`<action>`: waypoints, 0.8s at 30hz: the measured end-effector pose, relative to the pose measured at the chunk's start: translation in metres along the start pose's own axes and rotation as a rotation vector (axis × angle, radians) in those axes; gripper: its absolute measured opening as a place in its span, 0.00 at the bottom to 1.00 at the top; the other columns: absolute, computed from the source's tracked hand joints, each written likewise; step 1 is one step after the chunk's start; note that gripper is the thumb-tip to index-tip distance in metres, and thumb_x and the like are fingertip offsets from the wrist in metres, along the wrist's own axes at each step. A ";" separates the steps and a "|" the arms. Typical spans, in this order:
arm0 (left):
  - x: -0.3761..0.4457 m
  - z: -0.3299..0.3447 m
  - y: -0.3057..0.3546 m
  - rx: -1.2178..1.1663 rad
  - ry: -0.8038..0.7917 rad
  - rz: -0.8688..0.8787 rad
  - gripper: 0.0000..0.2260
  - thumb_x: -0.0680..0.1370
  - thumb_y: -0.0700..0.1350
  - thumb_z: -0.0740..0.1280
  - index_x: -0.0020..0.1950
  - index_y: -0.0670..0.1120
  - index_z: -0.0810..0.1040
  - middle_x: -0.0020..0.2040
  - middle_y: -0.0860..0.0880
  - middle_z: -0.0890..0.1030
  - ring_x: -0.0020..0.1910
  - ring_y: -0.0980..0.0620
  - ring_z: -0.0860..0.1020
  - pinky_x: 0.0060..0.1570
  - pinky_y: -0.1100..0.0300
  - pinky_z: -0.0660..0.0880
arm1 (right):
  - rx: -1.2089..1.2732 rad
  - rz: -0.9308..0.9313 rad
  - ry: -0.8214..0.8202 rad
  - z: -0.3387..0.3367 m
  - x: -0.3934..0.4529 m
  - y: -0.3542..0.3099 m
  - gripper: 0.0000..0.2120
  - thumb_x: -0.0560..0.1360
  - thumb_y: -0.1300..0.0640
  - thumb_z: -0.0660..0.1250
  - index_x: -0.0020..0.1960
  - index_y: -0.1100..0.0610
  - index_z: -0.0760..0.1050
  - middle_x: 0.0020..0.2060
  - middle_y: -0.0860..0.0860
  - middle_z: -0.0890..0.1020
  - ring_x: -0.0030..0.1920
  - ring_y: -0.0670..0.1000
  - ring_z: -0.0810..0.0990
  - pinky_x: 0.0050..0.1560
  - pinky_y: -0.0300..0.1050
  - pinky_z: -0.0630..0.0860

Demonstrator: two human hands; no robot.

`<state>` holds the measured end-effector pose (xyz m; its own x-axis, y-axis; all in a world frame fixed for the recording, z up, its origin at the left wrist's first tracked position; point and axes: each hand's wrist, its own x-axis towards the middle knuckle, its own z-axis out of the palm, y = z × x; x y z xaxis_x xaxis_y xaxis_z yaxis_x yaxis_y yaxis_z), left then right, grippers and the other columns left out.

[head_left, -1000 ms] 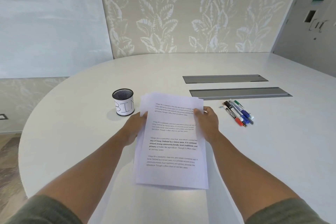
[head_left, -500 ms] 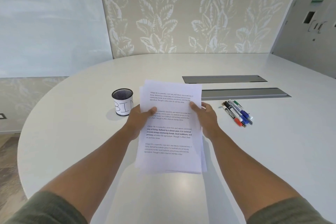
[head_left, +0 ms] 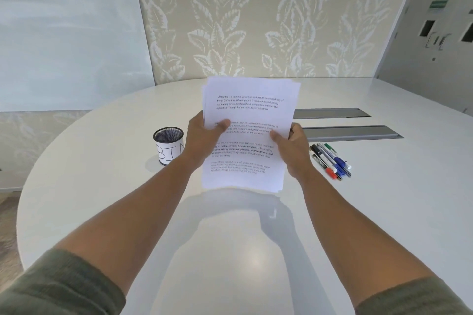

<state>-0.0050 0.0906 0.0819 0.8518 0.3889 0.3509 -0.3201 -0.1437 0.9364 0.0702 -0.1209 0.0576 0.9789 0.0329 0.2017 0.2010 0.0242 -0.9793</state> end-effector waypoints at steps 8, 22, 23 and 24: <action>-0.001 0.006 -0.004 -0.034 -0.009 0.022 0.15 0.74 0.43 0.76 0.59 0.47 0.80 0.54 0.50 0.86 0.52 0.50 0.85 0.51 0.56 0.82 | -0.053 -0.068 -0.011 -0.008 -0.006 -0.005 0.12 0.73 0.57 0.73 0.50 0.47 0.71 0.49 0.48 0.83 0.49 0.48 0.83 0.49 0.46 0.80; -0.011 0.007 -0.020 -0.038 -0.072 -0.083 0.10 0.77 0.42 0.73 0.58 0.45 0.83 0.52 0.52 0.87 0.50 0.53 0.85 0.49 0.59 0.81 | -0.196 -0.069 0.009 -0.013 -0.020 0.009 0.08 0.76 0.60 0.67 0.52 0.55 0.70 0.44 0.46 0.79 0.40 0.43 0.78 0.34 0.30 0.72; -0.010 0.008 -0.019 -0.043 -0.074 -0.083 0.10 0.77 0.42 0.73 0.58 0.45 0.83 0.52 0.51 0.87 0.50 0.52 0.85 0.49 0.60 0.82 | -0.198 -0.069 0.011 -0.014 -0.019 0.009 0.08 0.76 0.60 0.68 0.52 0.54 0.70 0.43 0.46 0.80 0.41 0.43 0.78 0.35 0.31 0.73; -0.011 0.007 -0.019 -0.037 -0.078 -0.093 0.10 0.77 0.42 0.73 0.58 0.45 0.83 0.52 0.51 0.87 0.51 0.52 0.85 0.50 0.59 0.81 | -0.204 -0.060 0.005 -0.015 -0.020 0.010 0.09 0.76 0.60 0.68 0.53 0.55 0.70 0.44 0.46 0.80 0.42 0.44 0.79 0.38 0.34 0.74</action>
<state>-0.0054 0.0821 0.0602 0.9076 0.3272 0.2631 -0.2523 -0.0760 0.9647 0.0533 -0.1359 0.0439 0.9649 0.0320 0.2605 0.2620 -0.1767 -0.9487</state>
